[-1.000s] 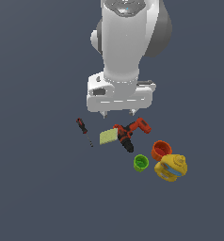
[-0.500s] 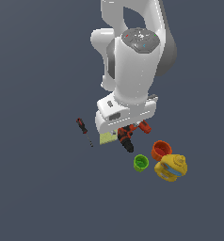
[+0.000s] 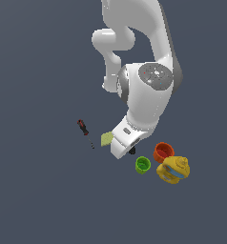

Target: Pick up a designated object from a clutter of objects.

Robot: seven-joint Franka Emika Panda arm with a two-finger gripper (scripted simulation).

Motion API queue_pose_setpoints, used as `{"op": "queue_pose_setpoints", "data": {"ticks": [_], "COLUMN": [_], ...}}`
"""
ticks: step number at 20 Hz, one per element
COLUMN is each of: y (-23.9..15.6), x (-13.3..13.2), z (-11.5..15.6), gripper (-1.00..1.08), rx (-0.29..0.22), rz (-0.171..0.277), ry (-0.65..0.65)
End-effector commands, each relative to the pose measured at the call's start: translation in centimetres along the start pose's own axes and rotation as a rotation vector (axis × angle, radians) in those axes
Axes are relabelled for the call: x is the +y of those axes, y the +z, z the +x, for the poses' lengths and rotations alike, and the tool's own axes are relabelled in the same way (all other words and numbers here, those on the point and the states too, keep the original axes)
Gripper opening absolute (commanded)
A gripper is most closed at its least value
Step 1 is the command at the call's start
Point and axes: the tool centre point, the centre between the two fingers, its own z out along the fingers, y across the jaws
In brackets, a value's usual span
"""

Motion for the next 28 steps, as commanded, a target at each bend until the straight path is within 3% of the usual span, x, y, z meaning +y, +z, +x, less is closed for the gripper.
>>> {"op": "queue_pose_setpoints", "data": {"ticks": [1, 15, 28], "y": [1.4, 7.9, 9.5], "x": [-0.2, -1.8, -2.2], "z": [1.0, 5.4, 6.2], "gripper": [1.00, 1.00, 1.00], "rx": [0.002, 0.020, 0.026], "rz": [0.000, 0.007, 0.010], "ry": [-0.085, -0.468, -0.546]}}
